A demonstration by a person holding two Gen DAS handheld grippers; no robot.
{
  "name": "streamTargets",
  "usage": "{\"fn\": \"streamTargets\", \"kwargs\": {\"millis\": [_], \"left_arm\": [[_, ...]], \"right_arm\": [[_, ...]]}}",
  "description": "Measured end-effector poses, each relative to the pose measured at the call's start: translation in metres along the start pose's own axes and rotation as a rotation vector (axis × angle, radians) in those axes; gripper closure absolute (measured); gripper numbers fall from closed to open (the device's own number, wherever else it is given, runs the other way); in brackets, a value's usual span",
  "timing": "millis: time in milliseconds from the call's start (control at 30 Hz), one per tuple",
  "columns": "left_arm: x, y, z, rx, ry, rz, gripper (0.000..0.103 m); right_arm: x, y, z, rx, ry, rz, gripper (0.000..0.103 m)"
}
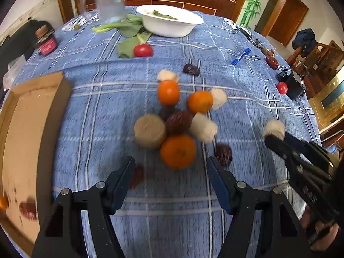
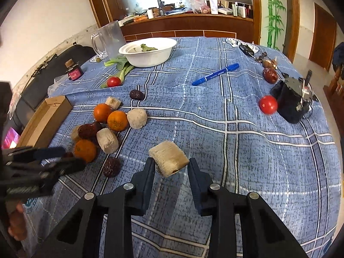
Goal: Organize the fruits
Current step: 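Grasp the second tangerine with the left gripper while the right holds the chunk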
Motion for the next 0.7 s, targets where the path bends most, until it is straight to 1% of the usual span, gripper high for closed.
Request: {"fn": "streamTargets", "kwargs": {"millis": [33, 67, 100, 133, 167, 200, 233, 267, 333, 433, 467, 500, 700], "left_arm": [[-0.003, -0.004, 0.001, -0.005, -0.016, 0.003, 0.036], [-0.005, -0.006, 0.002, -0.004, -0.017, 0.002, 0.038], [-0.009, -0.008, 0.003, -0.005, -0.004, 0.001, 0.043], [-0.013, -0.008, 0.002, -0.007, -0.028, 0.007, 0.052], [-0.014, -0.008, 0.001, -0.013, -0.044, 0.011, 0.055], [-0.015, -0.007, 0.001, -0.030, -0.033, 0.023, 0.057], [-0.015, -0.006, 0.001, -0.037, -0.017, 0.027, 0.064], [-0.014, -0.004, 0.002, -0.043, 0.029, 0.026, 0.071], [-0.012, -0.002, 0.001, -0.050, 0.026, 0.025, 0.071], [-0.007, 0.006, -0.005, -0.045, 0.048, 0.019, 0.071], [-0.003, 0.011, -0.008, -0.043, 0.073, 0.014, 0.071], [-0.001, 0.014, -0.008, -0.042, 0.083, 0.015, 0.071], [0.025, 0.051, -0.012, -0.088, 0.103, 0.033, 0.071]], "right_arm": [[0.001, 0.001, 0.002, -0.007, -0.006, 0.003, 0.070], [0.003, 0.001, 0.002, -0.011, -0.010, 0.006, 0.070], [0.004, 0.002, 0.003, -0.015, -0.013, 0.008, 0.070], [0.005, 0.002, 0.004, -0.018, -0.014, 0.011, 0.070], [0.005, 0.001, 0.004, -0.022, -0.015, 0.012, 0.070], [0.006, 0.002, 0.005, -0.026, -0.015, 0.013, 0.070], [0.007, 0.003, 0.005, -0.032, -0.015, 0.017, 0.070], [0.008, 0.005, 0.005, -0.037, -0.015, 0.018, 0.070], [0.011, 0.009, 0.006, -0.053, -0.013, 0.017, 0.070], [0.017, 0.016, 0.007, -0.068, -0.005, 0.023, 0.070], [0.020, 0.017, 0.007, -0.069, -0.001, 0.025, 0.070], [0.023, 0.020, 0.006, -0.068, 0.004, 0.028, 0.070], [0.042, 0.043, 0.000, -0.061, 0.040, 0.035, 0.070]]}}
Point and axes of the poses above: each gripper's, at about its wrist camera, not at the fingertips, and x roughly against the way its jaws point, z to its right, y to its underside, the point moved 5 cm from there along -x, roughly the way its jaws point, and after that the axes turned 8 degrees about -z, right-handed, at the moved point
